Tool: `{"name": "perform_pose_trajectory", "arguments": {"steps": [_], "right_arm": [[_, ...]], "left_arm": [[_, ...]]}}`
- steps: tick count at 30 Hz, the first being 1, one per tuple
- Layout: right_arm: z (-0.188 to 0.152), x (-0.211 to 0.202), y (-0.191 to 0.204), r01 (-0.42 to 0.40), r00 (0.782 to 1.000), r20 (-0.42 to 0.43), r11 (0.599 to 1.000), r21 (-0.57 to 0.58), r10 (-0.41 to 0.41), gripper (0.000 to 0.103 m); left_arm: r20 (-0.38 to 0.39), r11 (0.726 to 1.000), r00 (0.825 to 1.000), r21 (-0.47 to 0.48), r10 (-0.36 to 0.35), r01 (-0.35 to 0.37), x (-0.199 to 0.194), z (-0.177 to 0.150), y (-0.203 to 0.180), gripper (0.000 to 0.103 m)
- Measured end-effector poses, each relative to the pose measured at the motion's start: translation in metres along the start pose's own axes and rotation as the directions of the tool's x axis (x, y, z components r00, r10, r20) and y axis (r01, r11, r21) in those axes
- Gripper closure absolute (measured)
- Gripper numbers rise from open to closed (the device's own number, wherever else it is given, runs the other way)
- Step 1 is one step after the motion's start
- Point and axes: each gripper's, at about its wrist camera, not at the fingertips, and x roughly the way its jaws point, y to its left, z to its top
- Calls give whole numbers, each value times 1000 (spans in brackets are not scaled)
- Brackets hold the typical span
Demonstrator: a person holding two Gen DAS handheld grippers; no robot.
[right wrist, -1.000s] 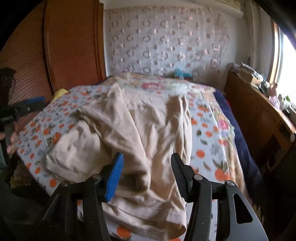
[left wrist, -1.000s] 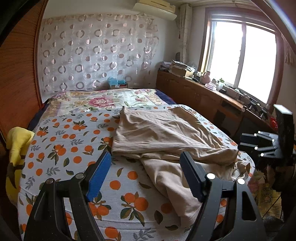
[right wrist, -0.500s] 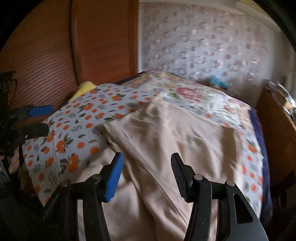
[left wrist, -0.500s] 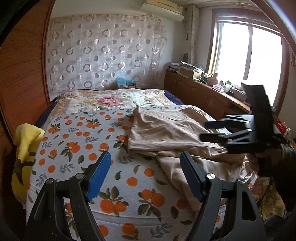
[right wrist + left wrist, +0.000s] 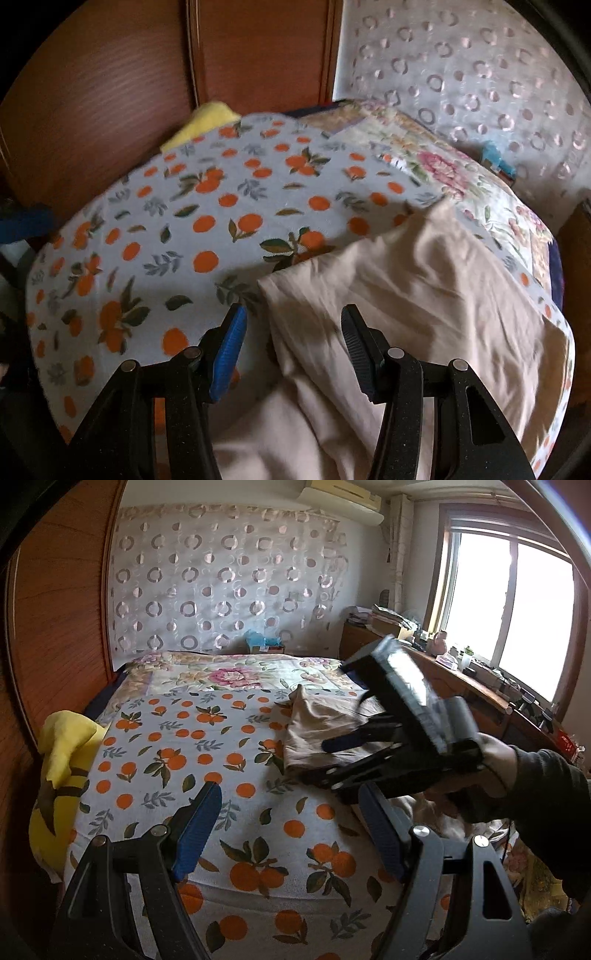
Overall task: Fold small clothes
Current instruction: 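Grasp the shirt edge with the right tool and fold it over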
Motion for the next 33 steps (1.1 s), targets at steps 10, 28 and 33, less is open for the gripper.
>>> {"name": "perform_pose_trajectory", "arguments": {"steps": [10,28,33], "right_arm": [[4,13,-15,13,1000,-2,1000,14,-13,96],[-8,-67,-199,357,917,41,860,366,-398,97],[-16,-43,-225,412,901,-49,814,410,-431,97]], "left_arm": [[-11,1000,1000,6,-20,20,3,-4,-4,26],[-25,999,999,19,-44,45,7,-6,-15,26],[-34,999,998,24,-47,48,9,-7,-18,26]]}}
